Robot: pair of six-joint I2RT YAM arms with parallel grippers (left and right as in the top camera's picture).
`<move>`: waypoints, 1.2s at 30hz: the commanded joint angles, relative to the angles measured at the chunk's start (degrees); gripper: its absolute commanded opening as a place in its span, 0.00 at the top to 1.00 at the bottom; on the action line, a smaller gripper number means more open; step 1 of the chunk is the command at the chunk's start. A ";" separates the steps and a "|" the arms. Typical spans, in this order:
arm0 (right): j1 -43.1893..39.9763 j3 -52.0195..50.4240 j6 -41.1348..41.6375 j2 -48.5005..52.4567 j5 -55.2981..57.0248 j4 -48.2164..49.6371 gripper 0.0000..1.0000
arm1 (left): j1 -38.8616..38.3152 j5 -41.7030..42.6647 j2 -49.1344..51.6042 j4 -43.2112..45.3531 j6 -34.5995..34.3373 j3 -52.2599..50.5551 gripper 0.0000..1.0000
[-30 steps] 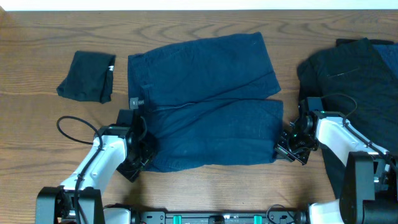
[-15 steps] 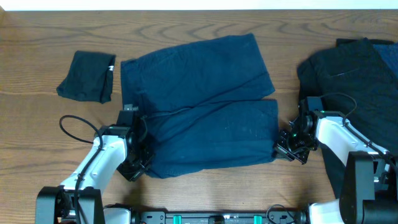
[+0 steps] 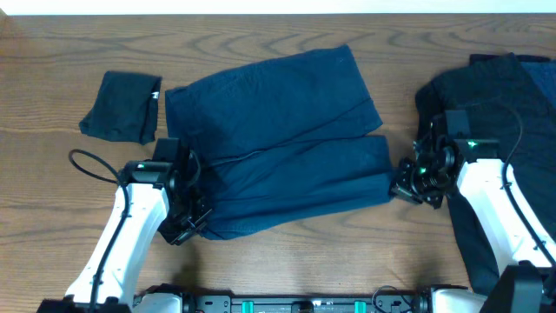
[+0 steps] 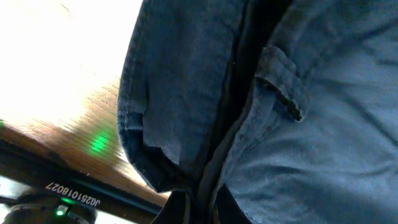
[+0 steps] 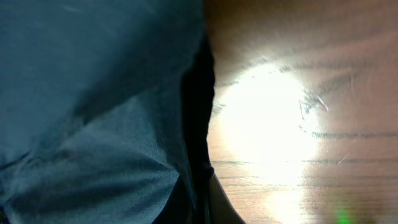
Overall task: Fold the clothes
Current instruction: 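Lift the bottom edge and fold it up toward the top edge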
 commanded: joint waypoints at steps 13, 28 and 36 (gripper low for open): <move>6.05 13.84 -2.58 -1.18 5.49 7.02 0.99 | 0.50 -4.37 -5.05 -4.00 4.09 13.40 0.94; 6.29 13.90 -2.95 -1.16 5.07 25.55 0.99 | 0.52 -4.42 -5.05 11.19 4.09 14.80 0.94; 7.76 13.88 -3.34 2.38 5.53 31.89 0.99 | 0.52 -10.25 -4.96 17.51 4.07 14.78 0.94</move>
